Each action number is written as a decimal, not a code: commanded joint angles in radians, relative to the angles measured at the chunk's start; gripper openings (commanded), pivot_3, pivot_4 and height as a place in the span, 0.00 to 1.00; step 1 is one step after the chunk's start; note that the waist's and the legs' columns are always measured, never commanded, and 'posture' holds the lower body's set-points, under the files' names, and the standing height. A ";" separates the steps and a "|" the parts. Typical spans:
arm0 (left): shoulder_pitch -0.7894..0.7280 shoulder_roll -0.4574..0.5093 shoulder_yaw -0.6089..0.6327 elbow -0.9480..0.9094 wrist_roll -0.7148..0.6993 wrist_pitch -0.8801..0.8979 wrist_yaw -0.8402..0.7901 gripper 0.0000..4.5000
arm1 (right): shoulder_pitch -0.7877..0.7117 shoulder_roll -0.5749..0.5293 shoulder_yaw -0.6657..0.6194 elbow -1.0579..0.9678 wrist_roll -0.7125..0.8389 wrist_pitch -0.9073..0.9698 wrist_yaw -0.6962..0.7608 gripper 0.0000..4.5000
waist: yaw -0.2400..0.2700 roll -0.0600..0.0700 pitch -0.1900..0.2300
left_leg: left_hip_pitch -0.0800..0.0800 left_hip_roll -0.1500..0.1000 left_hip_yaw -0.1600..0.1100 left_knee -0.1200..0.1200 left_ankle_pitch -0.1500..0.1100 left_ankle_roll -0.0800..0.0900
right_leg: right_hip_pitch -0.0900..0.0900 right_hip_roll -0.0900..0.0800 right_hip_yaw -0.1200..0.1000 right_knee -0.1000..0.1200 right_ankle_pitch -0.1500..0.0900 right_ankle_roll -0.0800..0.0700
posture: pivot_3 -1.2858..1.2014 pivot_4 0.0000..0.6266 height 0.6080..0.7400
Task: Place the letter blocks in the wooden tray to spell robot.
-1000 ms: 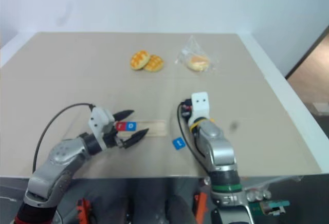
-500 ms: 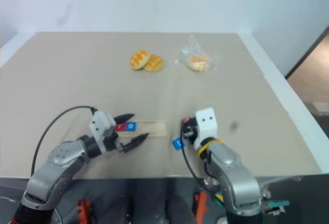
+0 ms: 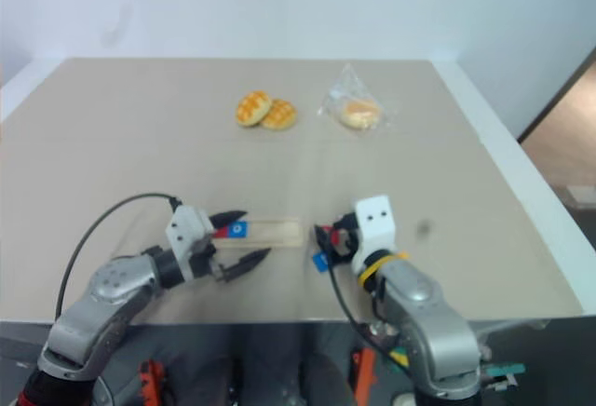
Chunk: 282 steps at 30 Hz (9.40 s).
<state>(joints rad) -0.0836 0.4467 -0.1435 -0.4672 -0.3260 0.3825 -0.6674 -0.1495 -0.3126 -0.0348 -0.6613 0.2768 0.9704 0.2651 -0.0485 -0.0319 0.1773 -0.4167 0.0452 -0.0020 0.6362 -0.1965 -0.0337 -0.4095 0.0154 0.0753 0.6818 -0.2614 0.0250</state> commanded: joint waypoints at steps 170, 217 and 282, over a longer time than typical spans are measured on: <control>0.155 0.059 0.187 0.009 -0.043 -0.124 0.005 1.00 | -0.609 -0.150 0.332 0.866 -0.103 -0.758 0.964 0.34 | 0.000 0.001 0.003 | 0.006 0.003 0.005 -0.001 -0.003 0.005 | 0.003 0.003 0.005 0.000 0.002 0.000 | 0.52 0.24 1.00; 0.155 0.042 0.160 -0.036 -0.057 -0.097 0.019 1.00 | -0.695 0.059 0.391 1.215 -0.222 -0.922 0.940 0.46 | 0.001 0.001 0.003 | 0.006 0.003 0.005 -0.001 -0.003 0.005 | 0.002 0.002 0.004 0.000 0.002 -0.001 | 0.52 0.24 1.00; 0.143 0.046 0.132 -0.057 -0.071 -0.058 0.004 1.00 | -0.693 0.065 0.342 1.221 -0.182 -0.918 0.989 0.46 | 0.001 0.001 0.003 | 0.006 0.002 0.005 -0.002 -0.003 0.005 | 0.002 0.002 0.004 0.000 0.001 -0.002 | 0.52 0.24 1.00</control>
<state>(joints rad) 0.0668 0.4898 -0.0066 -0.4877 -0.3962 0.3341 -0.6629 -0.8405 -0.2508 0.3189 0.5721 0.0957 0.0801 1.2656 -0.0478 -0.0305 0.1805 -0.4109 0.0477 0.0029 0.6337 -0.1991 -0.0283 -0.4076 0.0175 0.0792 0.6818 -0.2609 0.0233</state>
